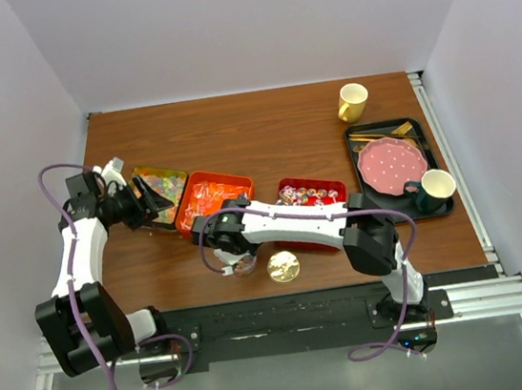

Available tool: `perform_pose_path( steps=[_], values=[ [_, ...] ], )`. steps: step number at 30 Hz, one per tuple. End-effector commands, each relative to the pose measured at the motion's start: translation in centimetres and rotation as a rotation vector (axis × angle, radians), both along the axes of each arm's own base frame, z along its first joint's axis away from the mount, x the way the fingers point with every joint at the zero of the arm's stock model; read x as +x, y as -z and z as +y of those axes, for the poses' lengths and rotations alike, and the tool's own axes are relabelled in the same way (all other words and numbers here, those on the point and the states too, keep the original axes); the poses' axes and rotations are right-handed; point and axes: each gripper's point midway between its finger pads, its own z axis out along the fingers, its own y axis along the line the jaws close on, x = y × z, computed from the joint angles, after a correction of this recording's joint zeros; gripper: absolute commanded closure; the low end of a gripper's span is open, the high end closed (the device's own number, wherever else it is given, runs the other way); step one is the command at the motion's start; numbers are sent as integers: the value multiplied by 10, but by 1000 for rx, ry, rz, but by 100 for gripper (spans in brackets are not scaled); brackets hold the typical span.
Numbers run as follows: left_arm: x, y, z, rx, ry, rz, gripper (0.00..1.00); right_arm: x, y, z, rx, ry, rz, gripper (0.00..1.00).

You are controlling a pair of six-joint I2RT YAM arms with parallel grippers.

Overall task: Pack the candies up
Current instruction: Place the fake candies in the packing bottle.

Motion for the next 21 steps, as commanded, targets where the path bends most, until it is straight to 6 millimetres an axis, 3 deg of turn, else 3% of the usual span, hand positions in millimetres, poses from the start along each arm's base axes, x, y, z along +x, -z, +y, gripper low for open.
perform_pose_path(
  steps=[1, 9, 15, 18, 21],
  values=[
    [9, -23, 1, -2, -1, -94, 30, -9, -51, -55, -271, -55, -50, 100],
    [6, -27, 2, -1, -22, -138, 29, -5, -74, -59, -318, -119, -128, 100],
    [2, -27, 1, 3, -23, -151, 29, -5, -85, -54, -208, -68, -140, 100],
    [1, -29, 0, 5, -15, -163, 29, -4, -84, -55, -95, 27, -126, 100],
    [2, -32, -1, 19, 13, -199, 29, 0, -76, -56, 173, 291, -58, 100]
  ],
)
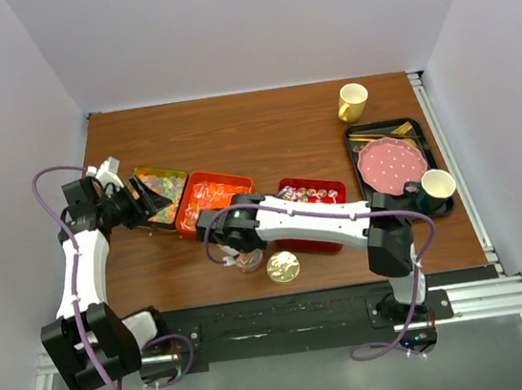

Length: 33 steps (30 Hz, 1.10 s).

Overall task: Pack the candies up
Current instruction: Place the fake candies in the packing bottle, then place the spatula at the center of the board.

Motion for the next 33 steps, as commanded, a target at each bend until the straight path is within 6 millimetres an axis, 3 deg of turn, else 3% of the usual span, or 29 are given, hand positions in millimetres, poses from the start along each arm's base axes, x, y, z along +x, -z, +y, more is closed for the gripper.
perform_pose_path(
  steps=[1, 2, 3, 4, 10, 11, 14, 18, 22, 24, 25, 26, 28, 33],
  values=[
    [4, -13, -1, 9, 32, -93, 29, -5, -23, -42, 207, 319, 132, 100],
    [7, -15, -1, 11, 38, -111, 29, 7, -22, -55, 272, 422, 149, 100],
    [7, -17, -5, -1, 57, -127, 29, 6, -18, -53, 380, 512, 201, 100],
    [6, -16, -7, -10, 69, -135, 29, 20, -16, -68, 436, 607, 211, 100],
    [9, -26, -31, 58, 227, -227, 30, 68, -17, -103, 763, 934, 295, 100],
    [10, -27, -36, 74, 263, -239, 31, 75, -22, -106, 803, 957, 292, 100],
    [7, -31, -65, 143, 398, -302, 32, 91, -12, -128, 864, 1081, 313, 100],
    [6, -38, -87, 184, 488, -375, 33, 108, 8, -155, 902, 1235, 338, 100],
    [6, -33, -88, 242, 506, -391, 33, 134, 13, -183, 997, 1301, 268, 100],
    [8, -30, -84, 289, 521, -413, 33, 138, 32, -187, 1029, 1305, 244, 100],
    [9, -30, -83, 303, 525, -423, 33, 138, 26, -191, 1069, 1289, 214, 100],
    [11, -30, -81, 324, 522, -426, 33, 142, 45, -192, 1090, 1288, 191, 100],
    [18, -25, -73, 361, 489, -407, 33, 154, 46, -192, 1172, 1253, 131, 100],
    [24, -26, -70, 382, 482, -404, 33, 155, 92, -190, 1129, 1351, 176, 100]
  ],
)
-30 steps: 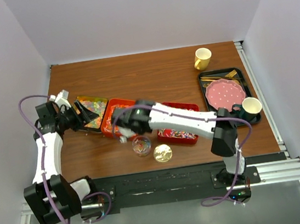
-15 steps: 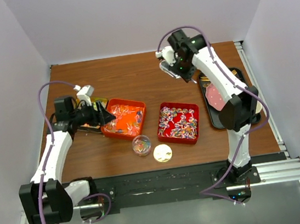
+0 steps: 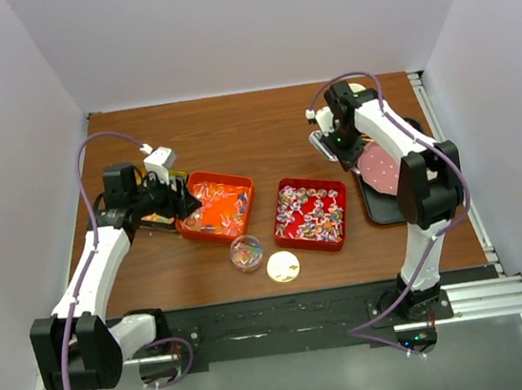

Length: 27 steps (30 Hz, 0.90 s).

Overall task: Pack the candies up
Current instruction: Place the spatula at the center of the board.

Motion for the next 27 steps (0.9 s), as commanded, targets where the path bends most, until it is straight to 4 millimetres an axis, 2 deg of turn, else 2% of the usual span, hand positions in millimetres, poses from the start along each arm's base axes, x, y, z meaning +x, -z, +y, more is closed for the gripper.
perform_pose_path(
  steps=[1, 2, 5, 9, 10, 11, 12, 13, 18, 20, 21, 23, 24, 25, 26, 27],
  values=[
    [18, -17, 5, 52, 18, -93, 33, 42, 1, 20, 84, 59, -141, 100],
    [16, -15, 3, 59, 39, -94, 33, 46, 14, 20, 81, 75, -123, 100],
    [8, -6, 0, 68, 95, -80, 33, 55, 29, 21, 85, 83, -126, 100],
    [2, 3, 0, 78, 113, -65, 31, 53, 52, 20, 69, 76, -82, 100],
    [0, 4, -1, 77, 119, -61, 30, 51, 54, 24, 90, 62, -67, 97],
    [-2, 9, 0, 77, 119, -52, 29, 47, 55, 27, 109, 47, -51, 82],
    [-3, 10, 0, 76, 118, -48, 28, 46, 51, 28, 118, 43, -61, 76],
    [-3, 11, -1, 75, 117, -49, 0, 45, 49, 28, 122, 37, -68, 67],
    [-3, 14, 2, 78, 88, -37, 0, 47, 19, 36, 174, -26, -134, 54],
    [-2, 15, 5, 92, 73, -36, 0, 44, -3, 40, 209, -52, -173, 46],
    [-2, 15, 6, 95, 67, -36, 0, 42, -9, 46, 248, -69, -178, 37],
    [-2, 17, 9, 91, 35, -25, 0, 31, -34, 57, 315, -147, -215, 34],
    [-1, 15, 11, 86, 15, -33, 0, 22, -43, 72, 406, -212, -214, 33],
    [0, 15, 15, 79, -14, -27, 0, 7, -43, 80, 461, -272, -207, 31],
    [-1, 17, 17, 68, -37, -10, 0, -3, -64, 85, 497, -386, -278, 27],
    [-1, 16, 19, 68, -50, -17, 0, -15, -73, 93, 538, -458, -311, 13]
  ],
)
